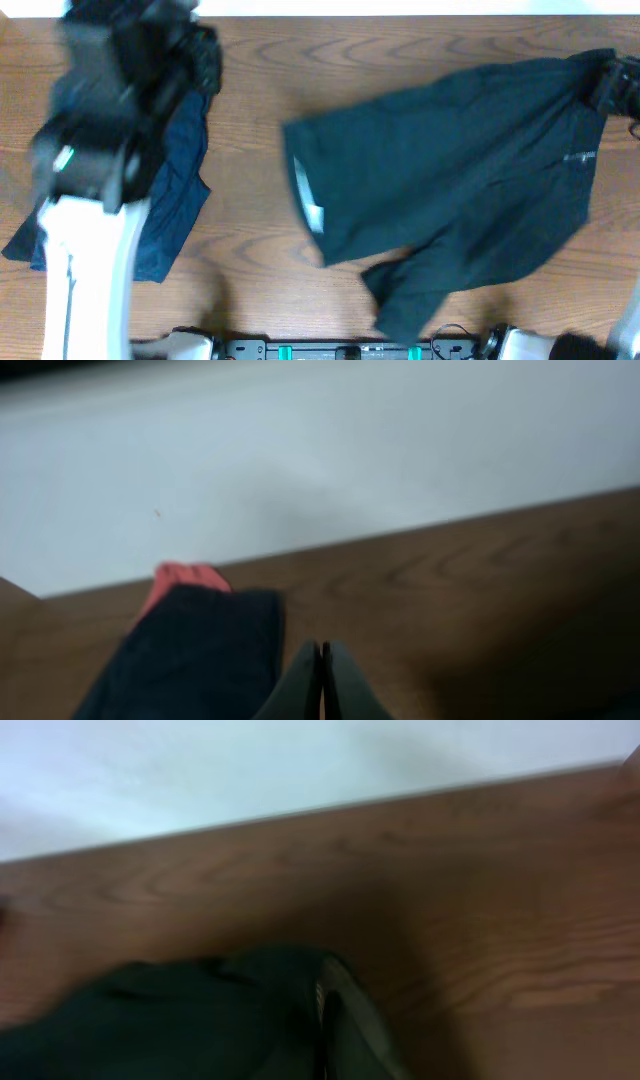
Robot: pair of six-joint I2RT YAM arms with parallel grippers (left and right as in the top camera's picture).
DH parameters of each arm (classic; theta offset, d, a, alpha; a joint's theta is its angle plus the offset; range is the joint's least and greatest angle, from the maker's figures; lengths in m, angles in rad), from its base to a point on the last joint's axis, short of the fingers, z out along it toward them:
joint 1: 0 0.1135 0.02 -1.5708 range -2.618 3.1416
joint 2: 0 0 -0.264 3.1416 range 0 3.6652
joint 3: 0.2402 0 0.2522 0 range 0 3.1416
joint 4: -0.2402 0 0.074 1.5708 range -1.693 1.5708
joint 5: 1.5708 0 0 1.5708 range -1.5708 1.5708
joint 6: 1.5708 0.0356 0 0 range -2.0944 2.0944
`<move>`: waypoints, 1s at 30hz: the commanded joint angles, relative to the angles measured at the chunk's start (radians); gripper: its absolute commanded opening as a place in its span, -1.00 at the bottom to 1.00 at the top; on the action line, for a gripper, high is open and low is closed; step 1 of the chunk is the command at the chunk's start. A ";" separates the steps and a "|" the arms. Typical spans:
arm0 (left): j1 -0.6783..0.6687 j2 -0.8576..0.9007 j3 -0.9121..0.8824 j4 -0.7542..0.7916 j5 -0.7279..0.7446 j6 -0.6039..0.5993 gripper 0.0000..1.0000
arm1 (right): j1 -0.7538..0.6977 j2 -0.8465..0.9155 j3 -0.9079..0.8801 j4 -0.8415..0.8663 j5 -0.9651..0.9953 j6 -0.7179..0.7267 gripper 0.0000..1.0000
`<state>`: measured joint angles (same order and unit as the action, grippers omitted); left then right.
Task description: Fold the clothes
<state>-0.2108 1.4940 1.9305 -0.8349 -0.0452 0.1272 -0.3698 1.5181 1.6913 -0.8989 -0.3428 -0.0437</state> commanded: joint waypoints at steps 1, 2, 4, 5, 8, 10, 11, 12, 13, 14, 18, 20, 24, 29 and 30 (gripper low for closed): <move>0.014 0.157 0.005 0.047 -0.046 -0.009 -0.87 | 0.044 0.132 0.002 0.054 0.002 0.005 -0.97; 0.016 0.204 0.005 0.073 -0.046 -0.009 -0.88 | 0.052 0.177 0.002 0.082 0.002 0.005 -0.98; 0.019 0.303 0.005 0.135 -0.045 -0.009 -0.88 | 0.075 0.284 0.002 0.159 0.002 0.006 -0.97; 0.019 0.367 0.005 0.177 -0.045 -0.009 -0.88 | 0.090 0.350 0.002 0.214 0.002 0.008 -0.97; 0.018 0.484 0.005 0.253 -0.040 -0.009 -0.88 | 0.113 0.471 0.002 0.333 0.002 0.033 -0.98; 0.017 0.553 0.005 0.284 -0.008 -0.008 -0.88 | 0.123 0.543 0.002 0.418 0.003 0.050 -0.97; 0.017 0.578 0.005 0.292 0.016 -0.008 -0.88 | 0.126 0.576 0.002 0.458 0.004 0.060 -0.98; 0.016 0.600 0.005 0.295 0.040 -0.008 -0.88 | 0.127 0.600 0.002 0.492 0.008 0.073 -0.98; 0.016 0.620 0.005 0.295 0.063 -0.008 -0.88 | 0.127 0.625 0.002 0.531 0.006 0.087 -0.98; 0.015 0.632 0.005 0.294 0.076 -0.008 -0.88 | 0.127 0.643 0.002 0.563 0.006 0.097 -0.98; 0.008 0.660 0.005 0.283 0.101 -0.008 -0.88 | 0.126 0.685 0.002 0.706 0.035 0.142 -0.98; 0.003 0.660 0.005 0.276 0.111 -0.008 -0.87 | 0.126 0.690 0.002 0.765 0.067 0.167 -0.98; -0.016 0.660 0.005 0.258 0.114 -0.005 -0.88 | 0.126 0.693 0.002 0.866 0.166 0.201 -0.98; -0.042 0.660 0.005 0.209 0.114 -0.004 -0.88 | 0.102 0.689 0.035 0.856 0.219 0.201 0.89; -0.046 0.660 0.005 0.195 0.114 0.000 -0.88 | 0.096 0.685 0.044 0.830 0.219 0.205 0.99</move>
<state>-0.2428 2.1677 1.9289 -0.6189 0.0540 0.1276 -0.2535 2.2147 1.6939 -0.0441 -0.1734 0.1390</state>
